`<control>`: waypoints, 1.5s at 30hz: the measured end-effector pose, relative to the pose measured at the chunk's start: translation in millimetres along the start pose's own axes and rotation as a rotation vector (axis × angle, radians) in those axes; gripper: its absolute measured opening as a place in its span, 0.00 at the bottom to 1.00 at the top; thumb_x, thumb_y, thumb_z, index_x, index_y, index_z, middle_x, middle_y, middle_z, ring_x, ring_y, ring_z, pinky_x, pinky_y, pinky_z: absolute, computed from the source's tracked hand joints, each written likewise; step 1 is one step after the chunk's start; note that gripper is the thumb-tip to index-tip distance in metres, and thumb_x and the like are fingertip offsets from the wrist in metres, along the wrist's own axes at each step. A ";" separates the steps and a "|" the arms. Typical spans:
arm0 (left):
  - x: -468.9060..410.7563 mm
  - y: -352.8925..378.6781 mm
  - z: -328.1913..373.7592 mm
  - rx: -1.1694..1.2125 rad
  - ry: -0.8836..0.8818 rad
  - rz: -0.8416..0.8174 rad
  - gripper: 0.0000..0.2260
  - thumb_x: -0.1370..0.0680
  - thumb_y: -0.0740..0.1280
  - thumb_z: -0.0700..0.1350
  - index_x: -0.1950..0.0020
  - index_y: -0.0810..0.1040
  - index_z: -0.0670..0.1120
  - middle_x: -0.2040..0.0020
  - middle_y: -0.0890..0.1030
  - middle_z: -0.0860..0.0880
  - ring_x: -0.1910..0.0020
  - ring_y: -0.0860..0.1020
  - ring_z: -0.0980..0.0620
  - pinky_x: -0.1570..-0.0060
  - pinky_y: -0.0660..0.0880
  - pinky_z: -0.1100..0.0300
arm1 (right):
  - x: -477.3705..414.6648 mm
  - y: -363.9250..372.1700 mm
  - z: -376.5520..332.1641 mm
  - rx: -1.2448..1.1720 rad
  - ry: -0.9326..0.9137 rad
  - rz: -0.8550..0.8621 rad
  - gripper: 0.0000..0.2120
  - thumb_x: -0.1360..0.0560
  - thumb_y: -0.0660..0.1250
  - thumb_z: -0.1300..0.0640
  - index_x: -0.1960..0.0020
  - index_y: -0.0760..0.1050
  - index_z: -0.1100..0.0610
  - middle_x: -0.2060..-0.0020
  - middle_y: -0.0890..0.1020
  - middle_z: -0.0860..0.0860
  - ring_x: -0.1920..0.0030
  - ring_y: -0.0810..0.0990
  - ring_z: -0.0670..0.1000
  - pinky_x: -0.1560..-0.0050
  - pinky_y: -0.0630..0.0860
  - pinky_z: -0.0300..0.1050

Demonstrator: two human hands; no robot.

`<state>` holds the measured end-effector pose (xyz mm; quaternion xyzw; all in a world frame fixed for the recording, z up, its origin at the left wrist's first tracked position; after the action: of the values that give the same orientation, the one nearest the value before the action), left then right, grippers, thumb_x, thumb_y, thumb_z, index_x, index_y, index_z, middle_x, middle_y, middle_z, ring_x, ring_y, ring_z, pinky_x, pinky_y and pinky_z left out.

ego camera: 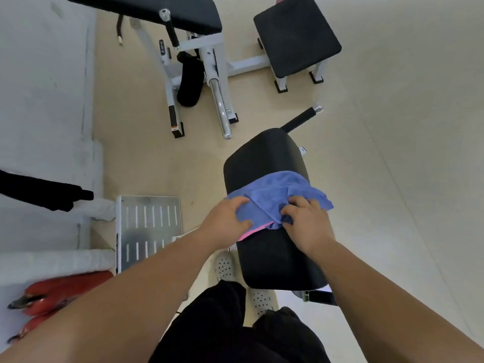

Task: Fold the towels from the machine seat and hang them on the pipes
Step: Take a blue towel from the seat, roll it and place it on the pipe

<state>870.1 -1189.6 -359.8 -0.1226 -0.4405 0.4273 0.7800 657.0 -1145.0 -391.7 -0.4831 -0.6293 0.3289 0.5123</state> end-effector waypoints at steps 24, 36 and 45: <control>-20.1 -16.7 55.4 -0.042 0.296 0.028 0.09 0.18 0.65 0.45 0.57 0.77 0.54 0.61 0.78 0.56 0.61 0.75 0.60 0.58 0.70 0.65 | 26.7 -62.9 10.5 -0.143 0.027 0.339 0.06 0.29 0.77 0.52 0.59 0.82 0.54 0.44 0.81 0.54 0.45 0.78 0.60 0.50 0.78 0.54; 116.3 -78.8 30.6 0.539 0.204 0.405 0.07 0.16 0.63 0.40 0.52 0.80 0.44 0.59 0.82 0.44 0.61 0.76 0.52 0.57 0.74 0.57 | 59.6 -119.5 -59.0 -0.505 -0.262 0.289 0.03 0.21 0.67 0.54 0.53 0.76 0.51 0.58 0.80 0.46 0.56 0.76 0.47 0.56 0.73 0.43; 242.6 -122.2 -49.5 0.584 0.150 0.617 0.10 0.18 0.67 0.42 0.58 0.77 0.43 0.70 0.77 0.55 0.70 0.71 0.58 0.68 0.67 0.66 | 86.3 -162.1 -208.8 -1.020 -0.459 0.111 0.10 0.17 0.62 0.53 0.57 0.74 0.49 0.65 0.77 0.39 0.62 0.73 0.41 0.57 0.70 0.40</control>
<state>1037.5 -1066.4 -178.0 -0.0535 -0.1860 0.7370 0.6476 813.3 -1131.7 -162.2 -0.6180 -0.7776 0.1063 0.0455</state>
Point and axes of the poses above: each hand's wrist, its own x-axis away from the middle knuckle, its own y-axis out of the palm, z = x × y, the point moved 1 cm from there along -x, towards the middle knuckle
